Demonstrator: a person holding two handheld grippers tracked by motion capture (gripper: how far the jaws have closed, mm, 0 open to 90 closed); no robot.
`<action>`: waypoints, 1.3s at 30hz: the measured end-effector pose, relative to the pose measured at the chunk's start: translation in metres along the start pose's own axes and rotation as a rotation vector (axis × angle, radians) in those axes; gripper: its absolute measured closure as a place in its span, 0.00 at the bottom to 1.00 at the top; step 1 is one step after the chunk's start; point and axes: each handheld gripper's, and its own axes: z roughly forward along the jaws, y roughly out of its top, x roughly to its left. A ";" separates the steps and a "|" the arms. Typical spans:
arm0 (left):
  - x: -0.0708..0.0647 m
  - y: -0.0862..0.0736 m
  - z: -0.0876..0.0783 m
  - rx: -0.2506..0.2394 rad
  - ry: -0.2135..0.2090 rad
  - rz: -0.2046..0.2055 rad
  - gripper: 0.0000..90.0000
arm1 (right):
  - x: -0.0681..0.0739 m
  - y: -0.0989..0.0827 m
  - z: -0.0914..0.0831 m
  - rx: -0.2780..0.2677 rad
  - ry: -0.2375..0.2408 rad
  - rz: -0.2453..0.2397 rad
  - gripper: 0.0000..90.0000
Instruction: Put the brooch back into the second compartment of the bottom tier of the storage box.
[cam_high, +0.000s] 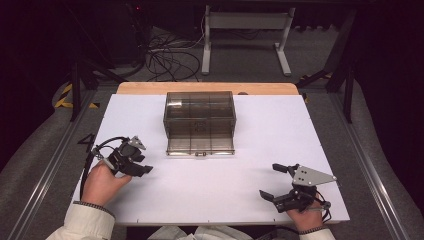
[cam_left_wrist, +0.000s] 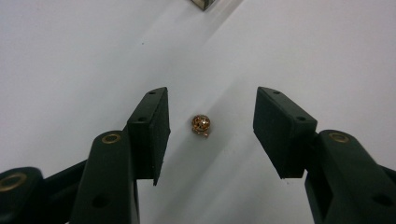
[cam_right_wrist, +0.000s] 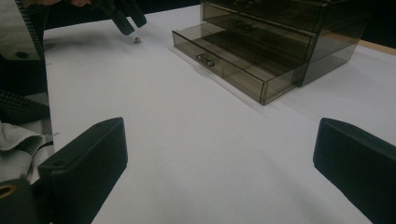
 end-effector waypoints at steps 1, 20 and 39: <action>0.001 0.000 0.001 0.005 0.000 0.003 0.52 | 0.000 0.000 0.000 0.000 0.002 0.000 0.04; 0.005 0.003 0.015 0.094 -0.019 0.012 0.69 | 0.000 0.000 0.001 0.005 0.014 0.002 0.04; 0.003 0.003 0.016 0.117 0.014 0.017 0.88 | 0.000 0.000 0.001 0.009 0.021 0.001 0.04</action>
